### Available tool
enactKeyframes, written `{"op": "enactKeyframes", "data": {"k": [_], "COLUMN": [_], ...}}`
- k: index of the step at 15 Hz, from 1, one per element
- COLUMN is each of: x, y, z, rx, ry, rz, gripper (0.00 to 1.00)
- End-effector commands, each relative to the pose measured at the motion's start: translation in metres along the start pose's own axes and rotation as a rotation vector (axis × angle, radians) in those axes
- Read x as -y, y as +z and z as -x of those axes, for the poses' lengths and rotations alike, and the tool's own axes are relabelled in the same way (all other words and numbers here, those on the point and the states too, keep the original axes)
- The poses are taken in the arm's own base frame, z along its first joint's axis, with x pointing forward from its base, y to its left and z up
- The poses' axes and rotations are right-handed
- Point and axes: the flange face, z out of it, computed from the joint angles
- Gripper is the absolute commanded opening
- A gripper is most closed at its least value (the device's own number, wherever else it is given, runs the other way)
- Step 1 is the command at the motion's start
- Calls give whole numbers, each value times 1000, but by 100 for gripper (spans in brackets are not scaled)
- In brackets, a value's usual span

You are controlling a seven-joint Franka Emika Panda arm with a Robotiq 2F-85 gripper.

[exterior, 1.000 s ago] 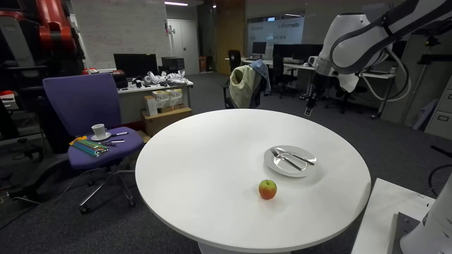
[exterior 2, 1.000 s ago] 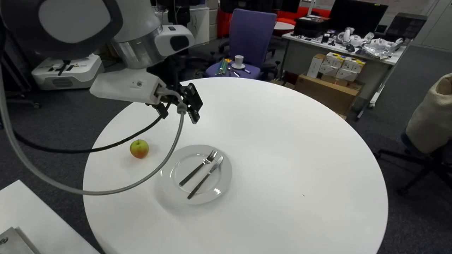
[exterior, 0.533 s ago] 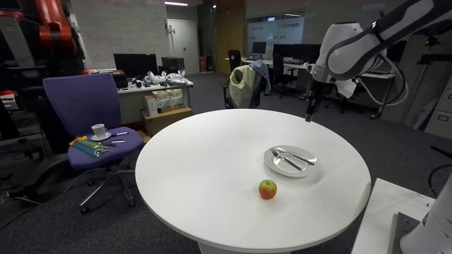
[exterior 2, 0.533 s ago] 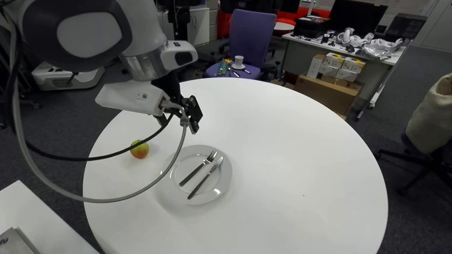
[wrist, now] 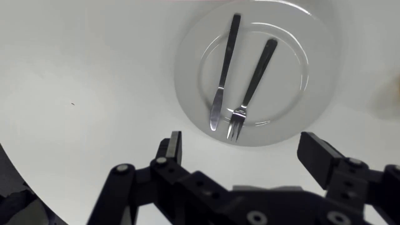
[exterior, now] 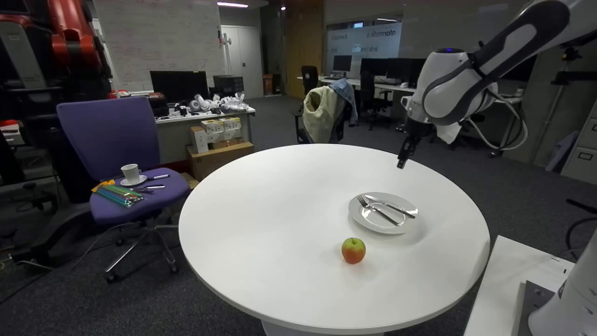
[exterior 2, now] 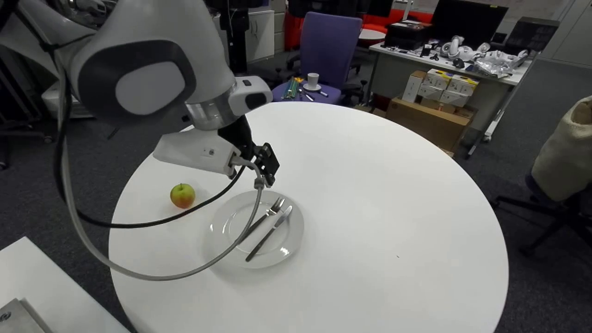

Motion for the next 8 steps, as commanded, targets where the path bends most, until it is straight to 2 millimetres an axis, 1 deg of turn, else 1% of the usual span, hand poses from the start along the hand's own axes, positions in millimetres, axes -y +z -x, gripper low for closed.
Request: {"op": "enactKeyframes", "data": {"k": [1, 4, 6, 8], "x": [-8, -6, -8, -11], "y": [24, 42, 48, 50], "z": [-11, -15, -19, -23], "rx": [-32, -8, -7, -3], "ry": [40, 119, 192, 271], "rz": [7, -55, -97, -148], "gripper": [100, 100, 100, 100]}}
